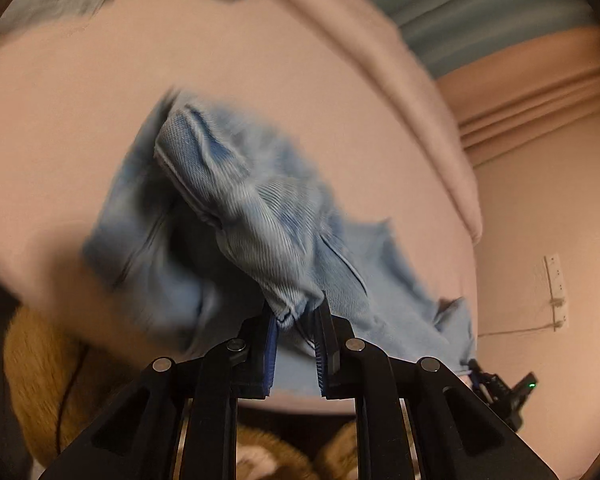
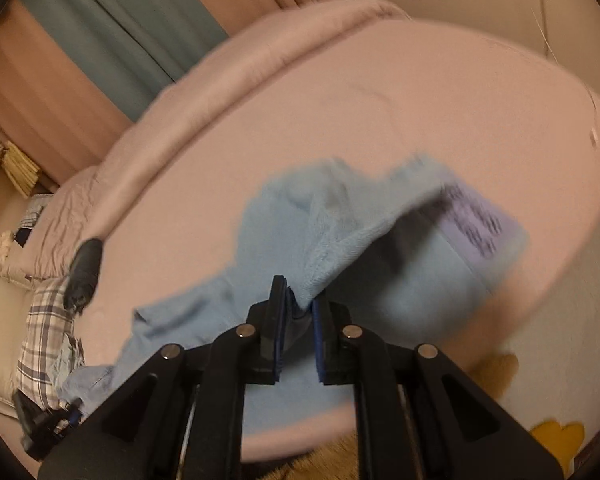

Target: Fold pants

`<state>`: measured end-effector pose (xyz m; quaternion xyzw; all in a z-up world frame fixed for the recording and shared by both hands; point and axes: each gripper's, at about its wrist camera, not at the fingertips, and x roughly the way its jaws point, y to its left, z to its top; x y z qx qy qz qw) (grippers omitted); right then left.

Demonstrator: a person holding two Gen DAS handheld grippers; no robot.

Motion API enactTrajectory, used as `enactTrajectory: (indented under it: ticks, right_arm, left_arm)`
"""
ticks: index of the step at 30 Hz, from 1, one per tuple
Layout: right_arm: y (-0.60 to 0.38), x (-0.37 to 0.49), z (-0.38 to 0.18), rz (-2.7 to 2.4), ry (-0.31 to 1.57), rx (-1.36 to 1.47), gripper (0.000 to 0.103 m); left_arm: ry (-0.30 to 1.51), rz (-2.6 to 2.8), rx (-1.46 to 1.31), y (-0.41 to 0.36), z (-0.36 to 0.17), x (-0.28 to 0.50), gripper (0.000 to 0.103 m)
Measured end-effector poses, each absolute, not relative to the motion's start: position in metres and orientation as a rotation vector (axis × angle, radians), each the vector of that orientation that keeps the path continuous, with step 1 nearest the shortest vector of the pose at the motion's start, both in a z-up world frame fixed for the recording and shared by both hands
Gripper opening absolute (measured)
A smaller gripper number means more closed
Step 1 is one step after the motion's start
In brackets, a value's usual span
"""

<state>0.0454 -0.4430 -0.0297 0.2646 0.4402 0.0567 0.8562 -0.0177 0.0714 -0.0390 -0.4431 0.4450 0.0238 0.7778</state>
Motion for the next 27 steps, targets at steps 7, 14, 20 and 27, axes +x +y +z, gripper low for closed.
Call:
enactTrajectory:
  ticks: [7, 14, 20, 27]
  right_arm:
    - [-0.476, 0.047, -0.087, 0.072, 1.031, 0.756, 0.041]
    - [-0.504, 0.075, -0.085, 0.033, 0.968, 0.823, 0.063]
    - [-0.482, 0.114, -0.057, 0.042, 0.992, 0.684, 0.007]
    - [-0.425, 0.196, 0.059, 0.3, 0.806, 0.671, 0.005]
  left_arm:
    - [0.952, 0.092, -0.905, 0.075, -0.04, -0.014, 0.03]
    - [0.865, 0.126, -0.858, 0.089, -0.041, -0.003, 0.076]
    - [0.895, 0.079, -0.955, 0.105, -0.057, 0.019, 0.01]
    - [0.674, 0.038, -0.926, 0.125, 0.012, 0.029, 0.009]
